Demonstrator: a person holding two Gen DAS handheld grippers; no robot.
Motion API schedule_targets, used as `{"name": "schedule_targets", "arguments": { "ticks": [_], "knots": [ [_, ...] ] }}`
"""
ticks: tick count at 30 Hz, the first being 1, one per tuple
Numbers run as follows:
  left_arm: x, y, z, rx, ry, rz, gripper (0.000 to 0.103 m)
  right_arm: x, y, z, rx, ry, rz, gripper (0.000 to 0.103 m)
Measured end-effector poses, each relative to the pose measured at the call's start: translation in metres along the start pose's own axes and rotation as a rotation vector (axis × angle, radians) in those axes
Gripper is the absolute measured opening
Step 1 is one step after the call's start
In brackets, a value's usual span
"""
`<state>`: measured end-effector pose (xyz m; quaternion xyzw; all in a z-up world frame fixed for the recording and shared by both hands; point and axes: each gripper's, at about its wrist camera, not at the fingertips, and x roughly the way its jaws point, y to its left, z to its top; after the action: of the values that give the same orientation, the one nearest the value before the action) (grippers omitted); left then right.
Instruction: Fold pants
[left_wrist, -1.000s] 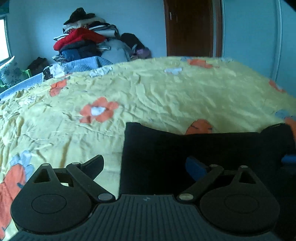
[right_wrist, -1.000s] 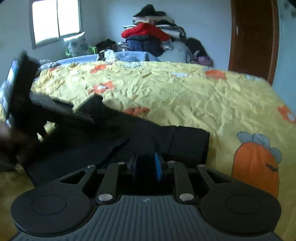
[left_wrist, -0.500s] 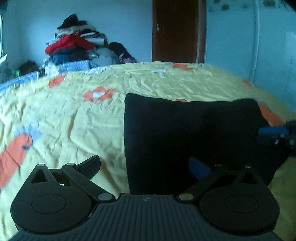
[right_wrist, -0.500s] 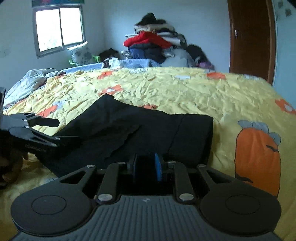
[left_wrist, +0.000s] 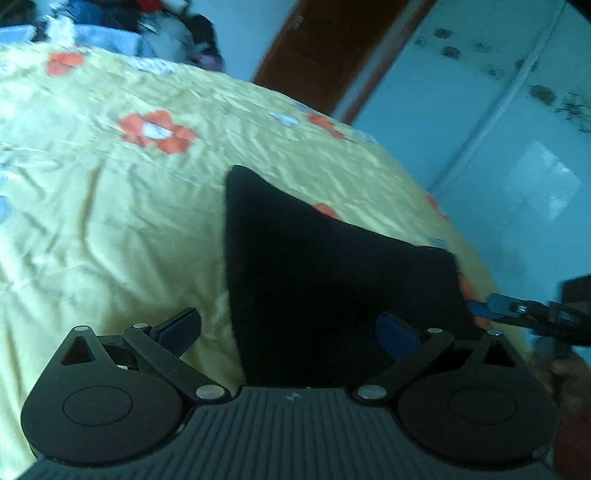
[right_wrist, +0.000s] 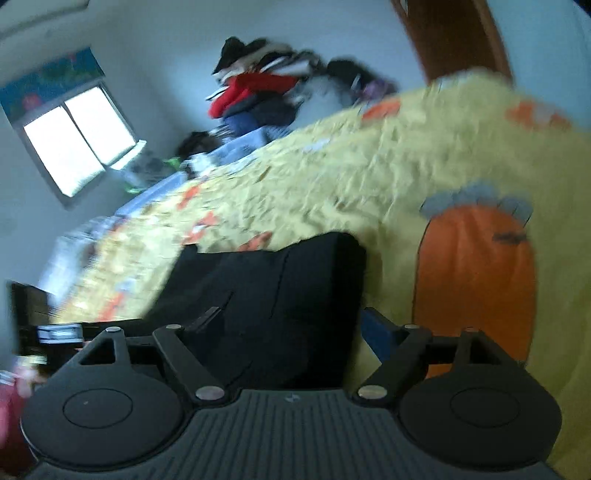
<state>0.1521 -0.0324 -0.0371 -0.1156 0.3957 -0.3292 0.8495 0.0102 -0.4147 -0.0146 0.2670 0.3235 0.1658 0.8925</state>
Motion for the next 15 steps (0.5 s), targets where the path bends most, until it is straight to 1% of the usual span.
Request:
{"name": "schedule_targets", "arguments": {
  "ticks": [1, 3, 4, 5, 6, 8, 10, 13, 14, 15],
  "knots": [
    [0.003, 0.002, 0.002, 0.004, 0.016, -0.034, 0.102, 0.003, -0.011, 0.003, 0.044, 0.027, 0.044, 0.082],
    [0.008, 0.005, 0.005, -0.003, 0.036, -0.095, 0.102, 0.013, -0.027, 0.004, 0.095, 0.085, 0.084, 0.081],
    [0.011, 0.006, 0.006, -0.008, 0.042, -0.119, 0.102, 0.016, -0.033, 0.004, 0.105, 0.090, 0.126, 0.081],
    [0.013, 0.006, 0.006, -0.010, 0.042, -0.134, 0.101, 0.019, -0.040, 0.005, 0.143, 0.102, 0.182, 0.081],
    [0.015, 0.005, 0.006, -0.006, 0.041, -0.143, 0.100, 0.021, -0.042, 0.005, 0.156, 0.106, 0.211, 0.081],
    [0.019, 0.002, 0.006, 0.003, 0.038, -0.155, 0.100, 0.028, -0.038, 0.007, 0.127, 0.138, 0.258, 0.081],
    [0.022, 0.001, 0.006, -0.005, 0.026, -0.171, 0.100, 0.036, -0.032, 0.008, 0.103, 0.158, 0.272, 0.082],
    [0.027, 0.002, 0.005, -0.044, 0.003, -0.195, 0.099, 0.045, -0.027, 0.013, 0.103, 0.161, 0.277, 0.081],
    [0.027, 0.002, 0.004, -0.065, -0.008, -0.197, 0.097, 0.048, -0.025, 0.014, 0.098, 0.158, 0.268, 0.079],
    [0.027, 0.002, 0.004, -0.078, -0.016, -0.194, 0.092, 0.051, -0.023, 0.014, 0.090, 0.154, 0.252, 0.076]
  ]
}}
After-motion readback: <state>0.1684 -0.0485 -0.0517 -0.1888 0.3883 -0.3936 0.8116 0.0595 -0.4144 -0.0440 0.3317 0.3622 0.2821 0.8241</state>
